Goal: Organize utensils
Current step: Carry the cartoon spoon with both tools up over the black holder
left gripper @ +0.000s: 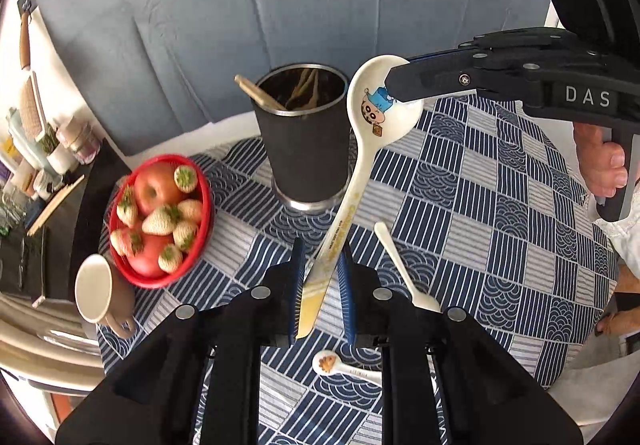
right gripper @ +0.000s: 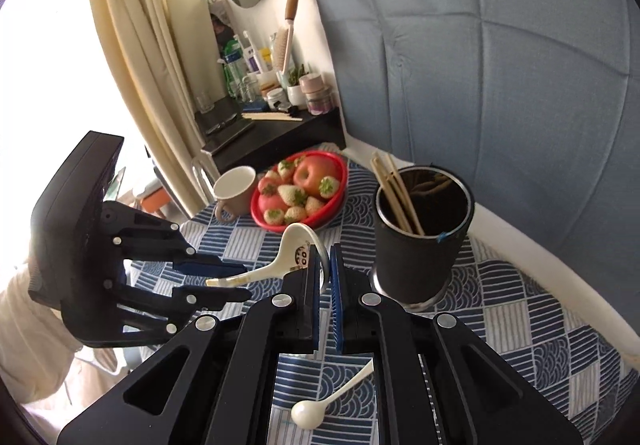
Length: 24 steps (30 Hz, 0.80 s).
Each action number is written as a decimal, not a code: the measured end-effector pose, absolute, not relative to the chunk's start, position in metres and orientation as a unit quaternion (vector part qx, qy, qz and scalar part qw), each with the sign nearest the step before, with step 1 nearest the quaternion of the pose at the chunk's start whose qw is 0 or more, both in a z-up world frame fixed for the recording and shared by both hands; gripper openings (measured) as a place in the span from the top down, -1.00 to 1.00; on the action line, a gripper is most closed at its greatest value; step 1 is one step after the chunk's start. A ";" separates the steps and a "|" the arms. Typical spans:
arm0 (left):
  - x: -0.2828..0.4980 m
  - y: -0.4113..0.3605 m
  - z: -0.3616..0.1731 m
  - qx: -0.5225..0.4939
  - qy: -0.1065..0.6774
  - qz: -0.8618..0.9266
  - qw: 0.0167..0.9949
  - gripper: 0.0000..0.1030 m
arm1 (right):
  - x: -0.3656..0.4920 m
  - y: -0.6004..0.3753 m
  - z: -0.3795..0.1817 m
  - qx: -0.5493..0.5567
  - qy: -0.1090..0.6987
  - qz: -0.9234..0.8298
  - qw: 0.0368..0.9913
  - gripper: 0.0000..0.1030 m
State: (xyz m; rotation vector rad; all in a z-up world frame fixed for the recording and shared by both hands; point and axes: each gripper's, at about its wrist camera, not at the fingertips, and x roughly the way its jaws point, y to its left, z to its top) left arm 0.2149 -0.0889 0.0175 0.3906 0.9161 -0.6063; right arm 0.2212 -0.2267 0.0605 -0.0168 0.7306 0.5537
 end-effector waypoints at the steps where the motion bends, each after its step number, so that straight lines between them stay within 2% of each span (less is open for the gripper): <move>1: 0.219 -0.095 0.025 0.187 0.426 -0.292 0.836 0.67 | 0.221 -0.232 0.069 -0.011 0.346 0.261 0.901 0.90; 13: 0.253 -0.158 0.085 0.203 0.359 -0.368 0.833 0.69 | 0.217 -0.291 0.147 -0.026 0.285 0.165 0.944 0.89; 24: 0.301 -0.172 0.093 0.189 0.334 -0.451 0.806 0.70 | 0.228 -0.278 0.182 -0.070 0.265 0.069 0.959 0.86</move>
